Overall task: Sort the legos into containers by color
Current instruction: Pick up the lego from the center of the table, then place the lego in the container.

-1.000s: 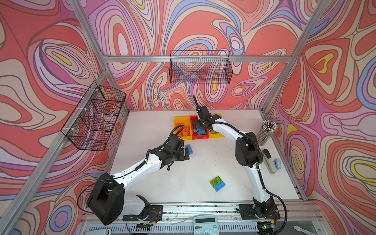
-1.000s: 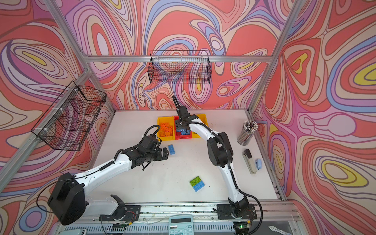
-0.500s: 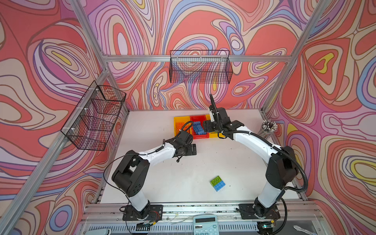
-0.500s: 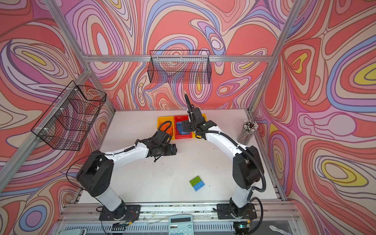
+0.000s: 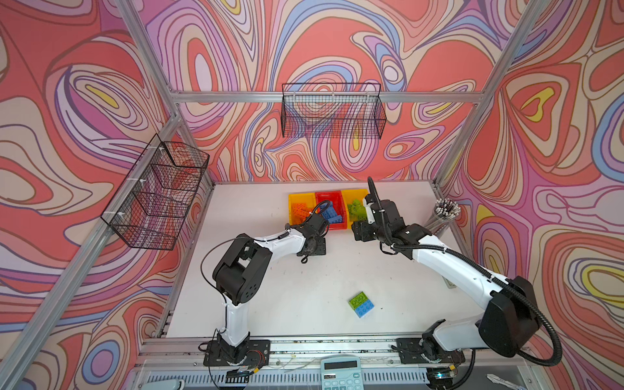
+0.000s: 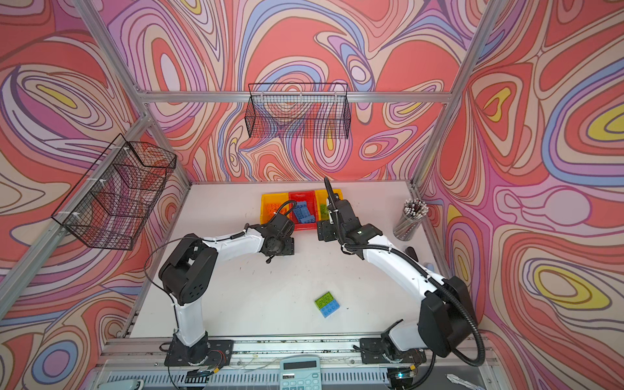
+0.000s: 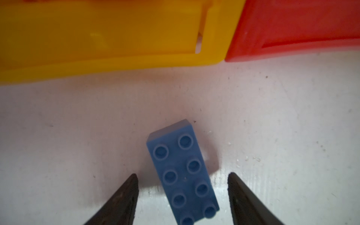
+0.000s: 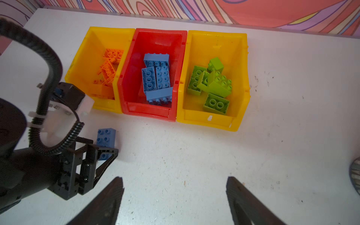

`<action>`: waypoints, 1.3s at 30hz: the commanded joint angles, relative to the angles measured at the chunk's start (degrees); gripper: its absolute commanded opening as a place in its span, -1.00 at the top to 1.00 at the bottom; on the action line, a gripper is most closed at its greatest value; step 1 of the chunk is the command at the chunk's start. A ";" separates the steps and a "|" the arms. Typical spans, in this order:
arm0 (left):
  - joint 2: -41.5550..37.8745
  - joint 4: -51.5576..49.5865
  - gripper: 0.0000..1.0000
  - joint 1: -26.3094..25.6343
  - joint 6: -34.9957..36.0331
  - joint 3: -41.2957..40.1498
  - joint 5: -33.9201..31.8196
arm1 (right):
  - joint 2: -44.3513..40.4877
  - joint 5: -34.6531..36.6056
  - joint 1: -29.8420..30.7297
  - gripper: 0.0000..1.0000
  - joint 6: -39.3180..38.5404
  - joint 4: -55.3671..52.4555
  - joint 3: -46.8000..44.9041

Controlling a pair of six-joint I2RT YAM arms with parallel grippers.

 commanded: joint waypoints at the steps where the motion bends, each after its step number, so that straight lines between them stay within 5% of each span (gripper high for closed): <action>1: 1.32 -3.97 -0.16 -0.09 0.50 0.78 -1.61 | -1.71 0.61 0.02 -0.75 0.57 0.37 -1.78; 9: -0.09 -7.46 0.68 -0.24 1.00 2.86 -1.84 | -4.25 2.07 0.02 -0.75 0.75 -0.29 -3.69; 19: -1.50 -16.45 0.69 -3.43 5.92 20.16 -6.82 | -9.83 4.31 -0.14 -0.75 2.59 -2.25 -8.62; 30: 16.20 -19.56 0.64 -0.77 9.25 46.43 -5.38 | -15.69 4.22 -0.17 -0.74 5.67 -4.60 -11.65; 39: 22.20 -16.89 0.40 1.87 8.72 51.51 -1.36 | -17.73 6.41 -0.24 -0.74 6.10 -7.66 -12.17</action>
